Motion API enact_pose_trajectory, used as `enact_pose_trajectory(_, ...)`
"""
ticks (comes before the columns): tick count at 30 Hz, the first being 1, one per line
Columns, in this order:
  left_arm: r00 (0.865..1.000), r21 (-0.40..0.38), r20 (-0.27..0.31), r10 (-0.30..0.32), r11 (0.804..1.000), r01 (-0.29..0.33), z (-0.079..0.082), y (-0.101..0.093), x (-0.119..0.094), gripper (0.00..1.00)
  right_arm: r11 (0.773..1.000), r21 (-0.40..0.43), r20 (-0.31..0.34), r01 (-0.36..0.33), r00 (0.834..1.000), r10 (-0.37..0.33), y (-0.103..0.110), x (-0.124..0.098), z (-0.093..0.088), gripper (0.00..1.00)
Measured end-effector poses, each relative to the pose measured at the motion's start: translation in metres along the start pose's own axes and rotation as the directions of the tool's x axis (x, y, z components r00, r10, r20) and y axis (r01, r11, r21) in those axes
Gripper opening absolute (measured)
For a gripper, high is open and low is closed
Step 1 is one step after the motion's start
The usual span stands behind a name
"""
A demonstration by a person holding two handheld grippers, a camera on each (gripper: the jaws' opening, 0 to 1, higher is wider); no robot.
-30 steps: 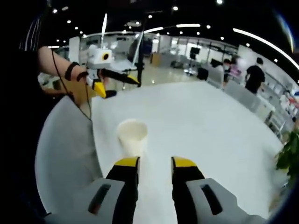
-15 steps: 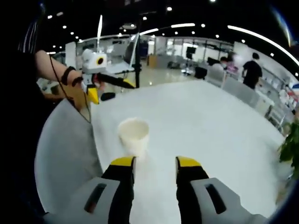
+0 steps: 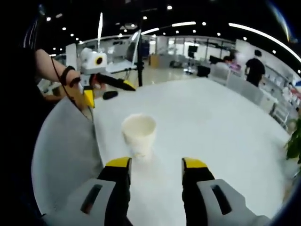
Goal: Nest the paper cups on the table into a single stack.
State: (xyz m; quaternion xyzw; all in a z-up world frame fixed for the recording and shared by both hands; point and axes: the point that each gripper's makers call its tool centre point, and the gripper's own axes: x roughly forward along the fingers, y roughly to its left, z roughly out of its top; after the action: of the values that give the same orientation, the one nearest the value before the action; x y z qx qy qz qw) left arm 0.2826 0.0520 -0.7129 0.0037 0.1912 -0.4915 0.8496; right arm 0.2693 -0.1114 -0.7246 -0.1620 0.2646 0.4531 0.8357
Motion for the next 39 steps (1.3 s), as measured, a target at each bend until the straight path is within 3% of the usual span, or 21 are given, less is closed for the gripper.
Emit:
enact_pose_trajectory(4, 1.0, -0.005, -0.007, -0.011, 1.0, 0.011, -0.004, -0.002, 0.002, 0.95, 1.0, -0.003, -0.002, -0.002, 1.0, 0.002, -0.001, 0.003, 0.0, 0.44)
enact_pose_trajectory(26, 0.998, -0.008, -0.031, -0.055, 0.998, 0.055, -0.012, -0.014, 0.02, 0.92, 0.999, 0.044, 0.022, -0.008, 1.0, 0.007, 0.005, 0.02, 0.006, 0.43)
enact_pose_trajectory(39, 0.993, 0.02, -0.087, -0.081, 0.996, 0.083, -0.026, -0.019, 0.034, 0.83, 0.998, -0.006, 0.017, -0.056, 0.998, 0.056, 0.015, 0.038, 0.014, 0.42)
